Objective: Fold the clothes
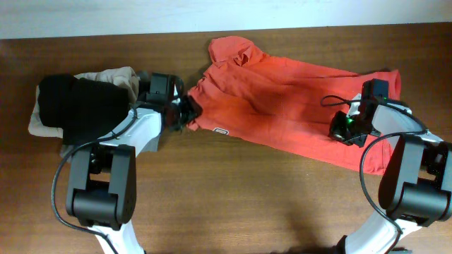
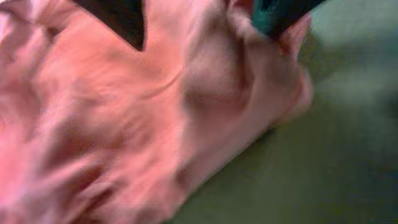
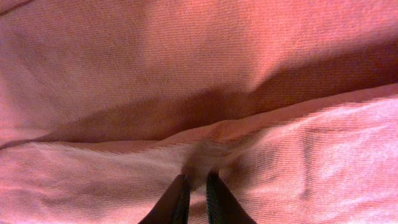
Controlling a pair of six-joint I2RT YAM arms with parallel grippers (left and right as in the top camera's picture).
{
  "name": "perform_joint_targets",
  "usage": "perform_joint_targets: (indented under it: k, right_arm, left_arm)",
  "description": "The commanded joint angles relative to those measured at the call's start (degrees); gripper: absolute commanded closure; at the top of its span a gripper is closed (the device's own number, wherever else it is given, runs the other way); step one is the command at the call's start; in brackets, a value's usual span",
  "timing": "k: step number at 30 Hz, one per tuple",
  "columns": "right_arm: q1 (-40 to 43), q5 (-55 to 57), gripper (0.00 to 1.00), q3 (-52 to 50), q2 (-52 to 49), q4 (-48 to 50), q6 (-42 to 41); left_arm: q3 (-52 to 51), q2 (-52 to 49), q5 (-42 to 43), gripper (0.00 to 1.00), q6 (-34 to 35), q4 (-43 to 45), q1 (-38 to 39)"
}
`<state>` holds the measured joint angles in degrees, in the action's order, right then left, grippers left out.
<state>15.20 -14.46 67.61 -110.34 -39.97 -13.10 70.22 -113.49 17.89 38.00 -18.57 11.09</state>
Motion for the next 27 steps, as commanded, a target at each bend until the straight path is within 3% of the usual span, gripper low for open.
perform_joint_targets:
  k: [1,5,7,11,15,19,24,27]
  right_arm:
    - [-0.6,2.7,0.84,-1.6,-2.6,-0.1,0.2]
    - [-0.6,2.7,0.84,-1.6,-2.6,-0.1,0.2]
    - [-0.6,2.7,0.84,-1.6,-2.6,-0.3,0.2]
    - [-0.6,2.7,0.84,-1.6,-2.6,-0.5,0.2]
    - [-0.6,3.1,0.84,-1.6,-2.6,-0.5,0.2]
    - [-0.6,3.1,0.84,-1.6,-2.6,-0.5,0.2]
    - [-0.6,3.3,0.84,-1.6,-2.6,-0.3,0.2]
    - [-0.6,4.2,0.84,-1.6,-2.6,-0.1,0.2]
  left_arm:
    - [0.0,-1.6,0.2,0.38,2.2,-3.1,-0.3]
    - [0.0,-4.6,0.4,0.35,7.0,-3.3,-0.3]
    - [0.0,-6.1,0.5,0.44,7.9,-2.3,-0.4]
    - [0.0,-7.4,0.1,0.76,4.7,4.4,-0.4]
    - [0.2,-6.3,0.1,0.92,0.8,11.1,-0.4]
    - [0.2,-2.9,-2.3,0.98,-4.2,12.9,-0.4]
    - [0.2,2.4,-10.9,0.99,-11.9,9.5,-0.3]
    - [0.2,3.0,-11.3,0.99,-15.0,8.2,-0.2]
